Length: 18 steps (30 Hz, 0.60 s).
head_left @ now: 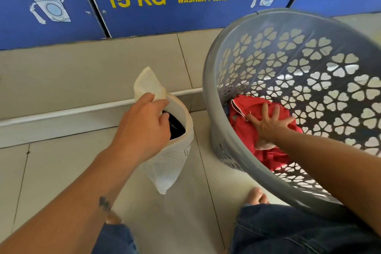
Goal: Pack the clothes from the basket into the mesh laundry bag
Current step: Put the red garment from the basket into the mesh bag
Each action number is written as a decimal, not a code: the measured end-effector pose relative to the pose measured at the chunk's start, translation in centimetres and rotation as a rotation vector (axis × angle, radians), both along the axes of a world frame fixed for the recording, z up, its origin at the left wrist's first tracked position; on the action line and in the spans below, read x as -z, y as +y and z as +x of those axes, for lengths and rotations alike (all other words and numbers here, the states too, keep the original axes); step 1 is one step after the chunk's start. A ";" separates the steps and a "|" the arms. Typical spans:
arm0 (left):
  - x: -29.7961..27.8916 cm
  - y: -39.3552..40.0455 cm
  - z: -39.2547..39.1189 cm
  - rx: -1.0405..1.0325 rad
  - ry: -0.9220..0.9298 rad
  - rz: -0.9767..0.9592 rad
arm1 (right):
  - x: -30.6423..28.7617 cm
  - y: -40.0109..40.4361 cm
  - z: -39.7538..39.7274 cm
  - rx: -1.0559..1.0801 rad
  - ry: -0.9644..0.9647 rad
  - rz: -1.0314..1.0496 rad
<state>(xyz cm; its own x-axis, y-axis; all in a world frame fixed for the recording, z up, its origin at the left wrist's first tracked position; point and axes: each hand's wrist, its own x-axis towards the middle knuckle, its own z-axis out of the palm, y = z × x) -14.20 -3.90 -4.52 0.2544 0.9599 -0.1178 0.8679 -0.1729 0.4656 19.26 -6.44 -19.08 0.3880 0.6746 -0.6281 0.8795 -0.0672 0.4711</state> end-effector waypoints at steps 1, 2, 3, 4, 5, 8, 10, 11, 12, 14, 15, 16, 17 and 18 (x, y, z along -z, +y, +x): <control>-0.1 0.1 0.0 -0.006 -0.021 0.019 | 0.2 -0.1 0.2 0.047 0.038 -0.006; -0.2 0.1 0.0 -0.014 -0.040 0.033 | 0.3 -0.2 0.3 0.050 0.055 -0.012; -0.3 0.2 0.1 -0.018 -0.057 0.049 | 0.3 -0.4 0.4 0.019 0.053 -0.011; -0.4 0.2 0.1 -0.022 -0.069 0.066 | 0.3 -0.4 0.5 -0.023 0.050 -0.003; -0.4 0.2 0.1 -0.024 -0.081 0.086 | 0.3 -0.5 0.7 -0.059 0.057 0.012; -0.2 0.4 0.0 -0.017 -0.107 0.137 | 0.3 -0.5 1.5 -0.130 0.095 0.041; -0.1 0.5 -0.1 -0.017 -0.110 0.149 | 0.0 -0.5 1.8 -0.172 0.117 0.022; 0.0 0.6 -0.2 -0.018 -0.111 0.152 | -0.2 -0.4 1.8 -0.193 0.123 0.015; 0.0 0.7 -0.3 -0.020 -0.112 0.149 | -0.6 -0.3 1.6 -0.213 0.126 0.009; 0.0 0.7 -0.3 -0.022 -0.117 0.130 | -2.0 0.6 1.2 -0.228 0.154 0.024; -0.1 0.7 -0.2 -0.025 -0.121 0.120 | -2.8 1.2 0.9 -0.216 0.171 0.043; -0.3 0.7 -0.2 -0.031 -0.122 0.108 | -3.7 1.8 0.7 -0.194 0.193 0.071; -0.4 0.8 -0.1 -0.041 -0.119 0.095 | -4.6 2.3 0.5 -0.158 0.224 0.108; -0.4 0.8 -0.1 -0.056 -0.118 0.076 | -5.5 2.8 0.4 -0.112 0.262 0.145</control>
